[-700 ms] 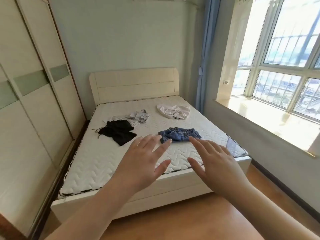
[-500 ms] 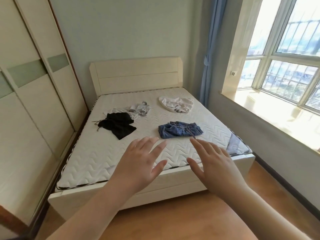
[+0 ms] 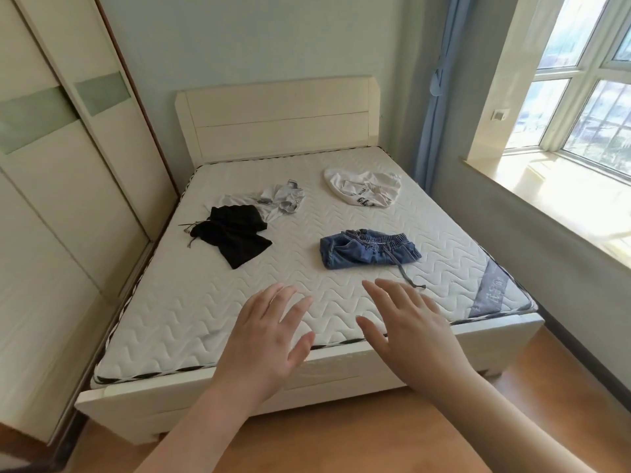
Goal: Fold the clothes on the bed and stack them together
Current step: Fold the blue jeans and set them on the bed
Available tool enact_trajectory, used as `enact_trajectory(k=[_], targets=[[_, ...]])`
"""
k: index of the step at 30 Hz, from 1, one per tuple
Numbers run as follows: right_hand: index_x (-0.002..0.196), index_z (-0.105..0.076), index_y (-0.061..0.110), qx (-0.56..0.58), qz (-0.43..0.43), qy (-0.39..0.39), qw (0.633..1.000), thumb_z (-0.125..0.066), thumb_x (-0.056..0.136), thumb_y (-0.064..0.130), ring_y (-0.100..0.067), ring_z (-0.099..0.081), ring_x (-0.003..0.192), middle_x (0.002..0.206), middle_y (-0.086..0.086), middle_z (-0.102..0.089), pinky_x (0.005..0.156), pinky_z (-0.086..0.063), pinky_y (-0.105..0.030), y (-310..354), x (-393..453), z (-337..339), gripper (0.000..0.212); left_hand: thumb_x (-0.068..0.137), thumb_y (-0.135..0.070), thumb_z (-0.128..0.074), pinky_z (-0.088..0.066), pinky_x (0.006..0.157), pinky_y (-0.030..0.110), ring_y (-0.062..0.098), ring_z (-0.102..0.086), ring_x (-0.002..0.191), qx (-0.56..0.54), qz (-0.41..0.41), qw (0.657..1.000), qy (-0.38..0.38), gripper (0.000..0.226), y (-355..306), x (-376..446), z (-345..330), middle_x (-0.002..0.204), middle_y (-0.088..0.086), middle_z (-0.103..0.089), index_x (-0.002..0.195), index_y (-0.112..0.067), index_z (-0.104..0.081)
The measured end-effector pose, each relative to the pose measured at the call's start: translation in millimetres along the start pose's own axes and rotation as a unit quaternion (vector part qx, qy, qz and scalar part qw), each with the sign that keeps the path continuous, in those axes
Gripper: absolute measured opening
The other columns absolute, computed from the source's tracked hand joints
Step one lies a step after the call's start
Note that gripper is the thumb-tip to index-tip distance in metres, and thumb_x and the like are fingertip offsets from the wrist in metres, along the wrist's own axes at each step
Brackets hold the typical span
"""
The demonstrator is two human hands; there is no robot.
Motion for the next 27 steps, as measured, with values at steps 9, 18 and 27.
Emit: enact_trajectory(k=[9, 18, 27], targets=[[0.137, -0.053, 0.018, -0.031, -0.032, 0.033, 0.998, -0.042, 0.096, 0.049, -0.022, -0.051, 0.127, 0.137, -0.001, -0.056, 0.103, -0.04, -0.037, -61.5, 120.3, -57.5, 0.053, 0.097, -0.055, -0.023, -0.022, 0.118, 0.038, 0.021, -0.032, 0.143, -0.058, -0.047, 0.997, 0.033, 0.06, 35.8, 155.2, -68.4, 0.15, 0.0, -0.042, 0.145, -0.026, -0.044], [0.137, -0.053, 0.017, -0.024, -0.106, 0.034, 0.994, -0.05, 0.096, 0.046, -0.023, -0.051, 0.128, 0.139, -0.001, -0.054, 0.104, -0.04, -0.039, -170.6, 206.4, -95.7, 0.05, 0.099, -0.051, -0.034, -0.019, 0.118, 0.037, 0.021, -0.03, 0.143, -0.083, -0.126, 0.987, 0.049, 0.056, 10.4, 304.8, -139.3, 0.151, 0.001, -0.04, 0.148, -0.025, -0.04], [0.145, -0.041, 0.022, -0.009, -0.095, 0.097, 0.991, -0.039, 0.098, 0.053, -0.022, -0.043, 0.135, 0.149, 0.0, -0.044, 0.107, -0.037, -0.039, -312.2, 310.9, -172.9, 0.057, 0.094, -0.039, -0.053, -0.035, 0.11, 0.042, 0.026, -0.047, 0.133, -0.078, -0.093, 0.99, 0.079, 0.05, -11.4, 446.8, -243.9, 0.139, 0.006, -0.054, 0.14, -0.019, -0.053]])
Point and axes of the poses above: each hand's wrist, its own x-axis towards the middle knuckle, its own z-axis out of the back of the hand, y = z × x, the point moved 7 cm from there along x, towards the middle knuckle
